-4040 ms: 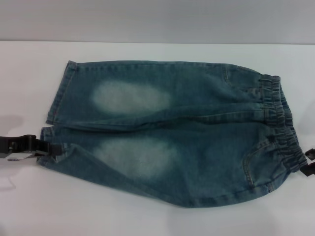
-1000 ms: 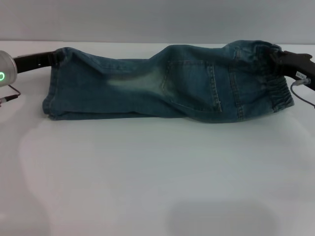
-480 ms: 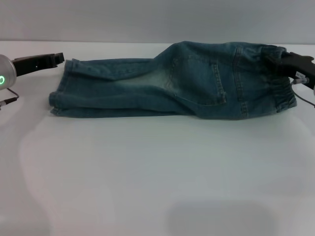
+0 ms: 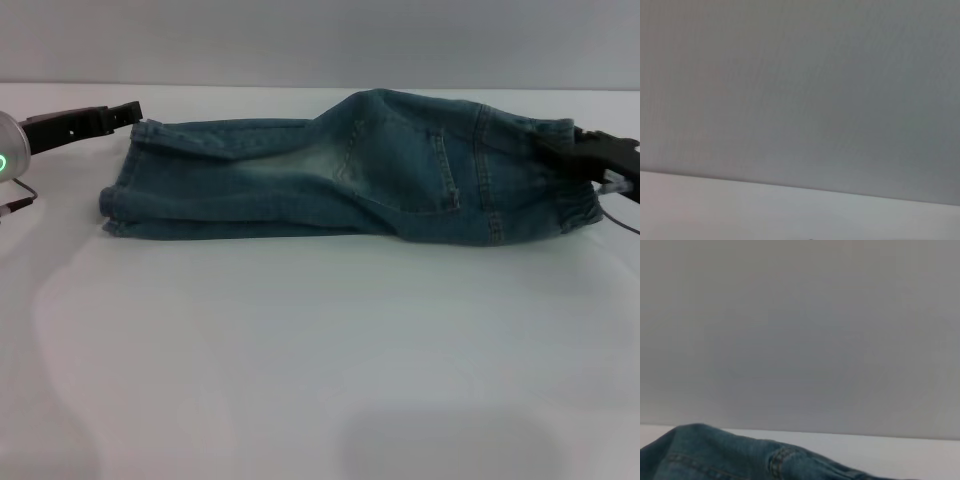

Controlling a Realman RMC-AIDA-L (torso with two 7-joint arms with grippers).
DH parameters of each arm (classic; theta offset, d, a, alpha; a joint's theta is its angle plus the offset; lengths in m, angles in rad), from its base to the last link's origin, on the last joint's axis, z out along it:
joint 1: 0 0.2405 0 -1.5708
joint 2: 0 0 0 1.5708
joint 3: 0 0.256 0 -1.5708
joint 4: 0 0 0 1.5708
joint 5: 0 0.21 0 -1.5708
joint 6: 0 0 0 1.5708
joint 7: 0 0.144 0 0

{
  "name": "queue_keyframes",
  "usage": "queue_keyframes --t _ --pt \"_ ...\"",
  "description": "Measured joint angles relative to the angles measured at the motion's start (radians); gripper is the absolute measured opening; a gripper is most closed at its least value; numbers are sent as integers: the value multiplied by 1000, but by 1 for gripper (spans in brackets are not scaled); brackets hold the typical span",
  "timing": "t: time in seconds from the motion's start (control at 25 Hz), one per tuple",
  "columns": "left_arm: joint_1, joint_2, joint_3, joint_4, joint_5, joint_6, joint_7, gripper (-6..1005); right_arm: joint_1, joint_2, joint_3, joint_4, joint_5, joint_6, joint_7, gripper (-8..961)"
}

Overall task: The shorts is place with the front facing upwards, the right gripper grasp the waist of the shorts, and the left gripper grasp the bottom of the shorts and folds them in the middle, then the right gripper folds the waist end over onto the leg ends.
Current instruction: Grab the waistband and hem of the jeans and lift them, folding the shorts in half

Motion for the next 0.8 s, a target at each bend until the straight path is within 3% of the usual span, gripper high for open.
queue_keyframes --t 0.16,0.32,0.56,0.68,0.8 --pt "2 1 0 4 -3 6 1 715 -39 -3 0 -47 -1 0 53 515" --pt "2 1 0 4 -6 7 7 814 -54 -12 -1 -61 -2 -1 104 514" --pt "0 1 0 4 -11 8 10 814 -72 2 3 -111 5 -132 117 515" --pt "-1 1 0 4 -20 16 33 814 -57 4 -5 -104 4 -215 118 515" --pt "-1 1 0 2 -35 31 62 814 -29 6 -40 -72 1 -215 116 515"
